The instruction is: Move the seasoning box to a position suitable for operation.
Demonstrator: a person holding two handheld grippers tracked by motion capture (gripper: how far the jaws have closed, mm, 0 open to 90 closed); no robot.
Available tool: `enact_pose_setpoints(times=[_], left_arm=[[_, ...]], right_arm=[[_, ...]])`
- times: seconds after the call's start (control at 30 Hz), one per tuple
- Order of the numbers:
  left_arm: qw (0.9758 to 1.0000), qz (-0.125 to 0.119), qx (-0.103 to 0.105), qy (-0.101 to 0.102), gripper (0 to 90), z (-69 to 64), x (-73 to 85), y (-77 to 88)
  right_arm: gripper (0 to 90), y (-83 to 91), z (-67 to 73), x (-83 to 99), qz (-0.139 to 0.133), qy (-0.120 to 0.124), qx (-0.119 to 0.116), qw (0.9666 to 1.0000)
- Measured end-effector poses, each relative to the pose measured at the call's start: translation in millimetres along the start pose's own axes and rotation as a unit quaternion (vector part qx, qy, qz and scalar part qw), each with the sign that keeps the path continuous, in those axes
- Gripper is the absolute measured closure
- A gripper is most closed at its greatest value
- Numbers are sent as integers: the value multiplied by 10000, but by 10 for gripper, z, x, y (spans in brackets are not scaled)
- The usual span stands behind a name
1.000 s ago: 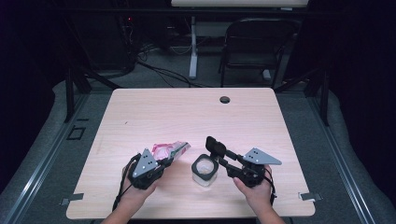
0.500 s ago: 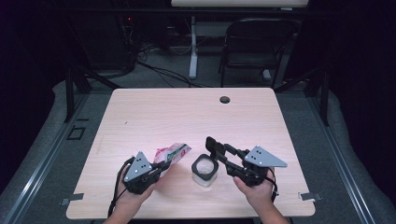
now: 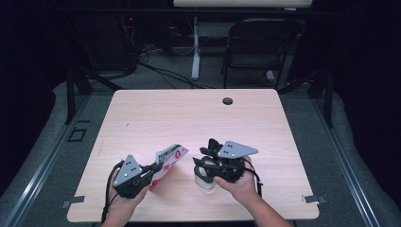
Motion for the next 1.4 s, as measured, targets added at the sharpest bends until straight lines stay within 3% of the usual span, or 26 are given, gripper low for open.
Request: enact_pose_setpoints(times=[0.27,0.5,0.53,0.87,1.2,1.33,1.4], left_arm=[[9998,-27,-172,80,900,97,27,104],[9996,-33,-268,108,900,175,39,182],[9996,-42,-267,118,900,194,41,193],[9995,-68,-268,175,900,247,49,204],[9991,-63,-322,283,900,290,72,202],[9991,-51,-295,286,900,284,74,194],[9991,-54,-292,305,900,278,78,187]], right_arm=[[530,-450,49,22,297,-118,-212,9993],[470,-684,96,0,388,35,-284,9988],[464,-761,97,13,505,66,-325,9982],[462,-950,166,50,736,-18,-518,9959],[551,-1002,196,93,1068,-18,-676,9920],[630,-1009,189,93,1152,-6,-635,9913],[676,-1008,182,92,1180,-139,-614,9910]])
Point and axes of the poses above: each handheld gripper's, and its own axes: y roughly backward along the jaws, x roughly out of its underside, z roughly to its left, the point moved 2 cm from there along -y, roughly forward along the jaws, and after that the axes turned 12 degrees about -z, right-handed, at the moved point
